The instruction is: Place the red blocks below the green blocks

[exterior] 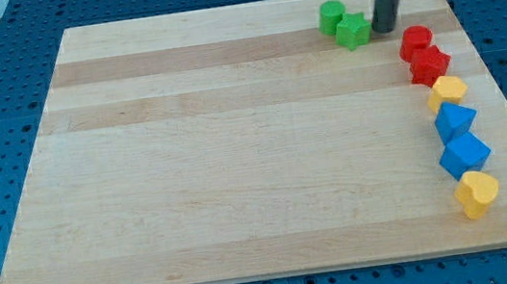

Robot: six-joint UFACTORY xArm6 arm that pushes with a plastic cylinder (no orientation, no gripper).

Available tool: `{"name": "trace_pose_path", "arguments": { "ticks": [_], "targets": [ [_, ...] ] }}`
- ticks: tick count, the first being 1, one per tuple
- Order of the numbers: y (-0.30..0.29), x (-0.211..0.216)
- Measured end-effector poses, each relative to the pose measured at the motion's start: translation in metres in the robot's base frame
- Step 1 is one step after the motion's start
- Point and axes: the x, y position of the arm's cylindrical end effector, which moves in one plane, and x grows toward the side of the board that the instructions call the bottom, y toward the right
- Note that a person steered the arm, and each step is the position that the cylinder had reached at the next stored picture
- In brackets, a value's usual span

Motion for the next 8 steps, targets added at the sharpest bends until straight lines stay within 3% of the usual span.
{"name": "trace_pose_path", "arguments": {
  "ticks": [2, 7, 8],
  "targets": [
    [0.065, 0.002],
    [0.072, 0.105],
    [0.069, 0.110]
  ]
}}
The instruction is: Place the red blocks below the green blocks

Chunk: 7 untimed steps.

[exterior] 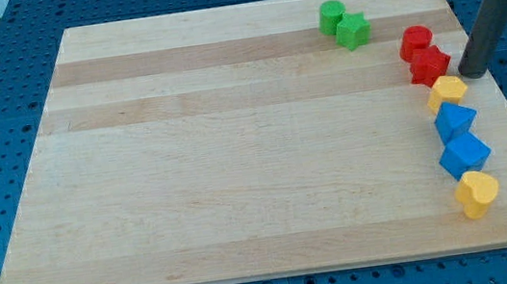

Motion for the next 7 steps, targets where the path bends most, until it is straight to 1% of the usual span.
{"name": "trace_pose_path", "arguments": {
  "ticks": [1, 2, 3, 4, 5, 6, 7],
  "targets": [
    [-0.021, -0.001],
    [-0.051, -0.015],
    [-0.070, -0.038],
    [-0.074, -0.049],
    [-0.069, -0.035],
    [-0.042, -0.034],
    [-0.018, -0.053]
  ]
}}
